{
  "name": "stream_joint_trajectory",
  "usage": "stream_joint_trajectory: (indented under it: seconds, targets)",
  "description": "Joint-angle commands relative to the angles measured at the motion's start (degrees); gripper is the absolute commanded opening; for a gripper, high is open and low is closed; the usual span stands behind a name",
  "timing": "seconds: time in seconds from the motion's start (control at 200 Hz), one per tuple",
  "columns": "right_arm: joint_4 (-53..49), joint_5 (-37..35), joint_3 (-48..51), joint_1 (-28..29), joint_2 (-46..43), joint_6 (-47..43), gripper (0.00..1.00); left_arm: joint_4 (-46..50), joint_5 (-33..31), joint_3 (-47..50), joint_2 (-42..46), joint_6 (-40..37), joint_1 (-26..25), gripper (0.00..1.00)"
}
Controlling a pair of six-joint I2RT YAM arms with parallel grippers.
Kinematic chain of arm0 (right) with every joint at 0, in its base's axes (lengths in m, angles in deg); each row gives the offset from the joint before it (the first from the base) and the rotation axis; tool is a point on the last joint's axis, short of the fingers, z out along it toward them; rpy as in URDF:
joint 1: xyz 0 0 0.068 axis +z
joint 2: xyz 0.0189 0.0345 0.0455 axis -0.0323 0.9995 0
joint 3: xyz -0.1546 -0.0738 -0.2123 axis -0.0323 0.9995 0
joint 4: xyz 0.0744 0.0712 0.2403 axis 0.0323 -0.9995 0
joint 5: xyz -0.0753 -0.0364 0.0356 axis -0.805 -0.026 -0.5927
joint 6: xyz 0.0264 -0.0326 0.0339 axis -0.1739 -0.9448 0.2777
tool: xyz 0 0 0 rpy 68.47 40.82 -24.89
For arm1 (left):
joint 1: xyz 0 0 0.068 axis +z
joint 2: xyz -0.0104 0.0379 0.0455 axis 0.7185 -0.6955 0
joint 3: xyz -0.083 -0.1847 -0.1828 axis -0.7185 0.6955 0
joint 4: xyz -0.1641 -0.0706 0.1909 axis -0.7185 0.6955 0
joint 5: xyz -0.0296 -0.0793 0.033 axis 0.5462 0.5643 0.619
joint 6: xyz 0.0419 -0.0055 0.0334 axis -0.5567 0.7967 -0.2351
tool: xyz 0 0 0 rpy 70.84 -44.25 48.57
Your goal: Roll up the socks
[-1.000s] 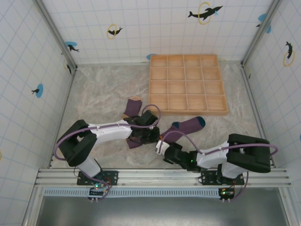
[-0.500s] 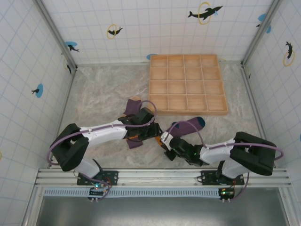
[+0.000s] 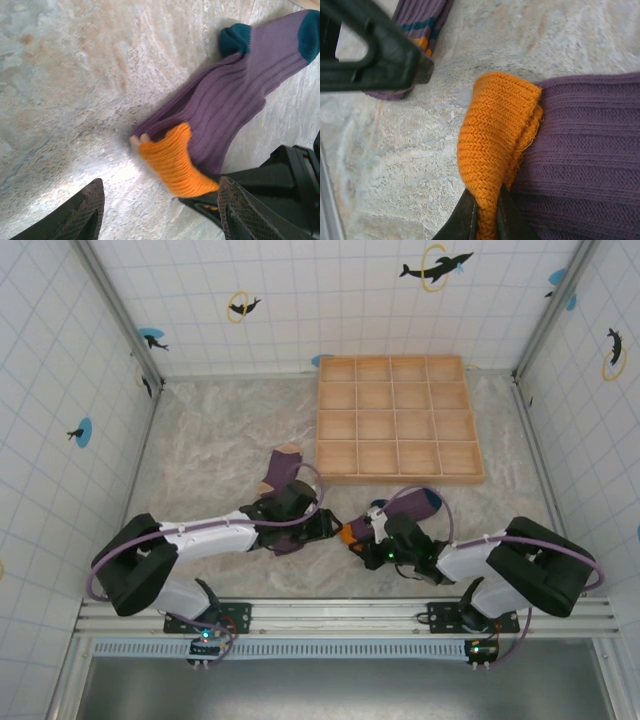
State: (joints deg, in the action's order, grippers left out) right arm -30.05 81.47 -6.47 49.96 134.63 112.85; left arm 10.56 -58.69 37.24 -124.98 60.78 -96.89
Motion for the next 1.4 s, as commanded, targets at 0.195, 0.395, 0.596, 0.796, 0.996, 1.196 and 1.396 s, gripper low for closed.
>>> stream_joint_trajectory:
  seconds: [0.195,0.395,0.596,0.796,0.996,1.196,1.396]
  targets:
    - [-0.2,5.0,3.29,-4.37,2.04,19.27,0.0,-9.26,0.28,3.43,1.74,2.4,-1.44,0.55]
    - [1.07,5.54,4.57,-6.66,2.05,26.73,0.0,-11.53,1.05,2.99,-1.87,2.6,-1.9,0.51]
    - [1.71,5.58,6.34,-8.61,2.23,34.06,0.0,-12.64,0.9,1.49,-5.3,3.64,-2.64,0.47]
    - [0.35,5.74,7.51,-10.09,2.72,38.57,0.0,-15.07,1.13,0.49,-9.03,4.27,-3.01,0.43]
    - [-2.04,6.12,6.32,-10.62,2.84,38.69,0.0,-16.79,1.05,-1.31,-11.83,3.96,-3.34,0.42]
    - [-2.38,6.63,5.96,-11.14,3.35,38.94,0.0,-18.45,1.78,-2.37,-15.54,4.12,-3.51,0.4]
    - [-2.22,6.64,5.67,-11.31,3.87,39.02,0.0,-19.88,2.44,-2.7,-18.27,5.23,-3.75,0.36]
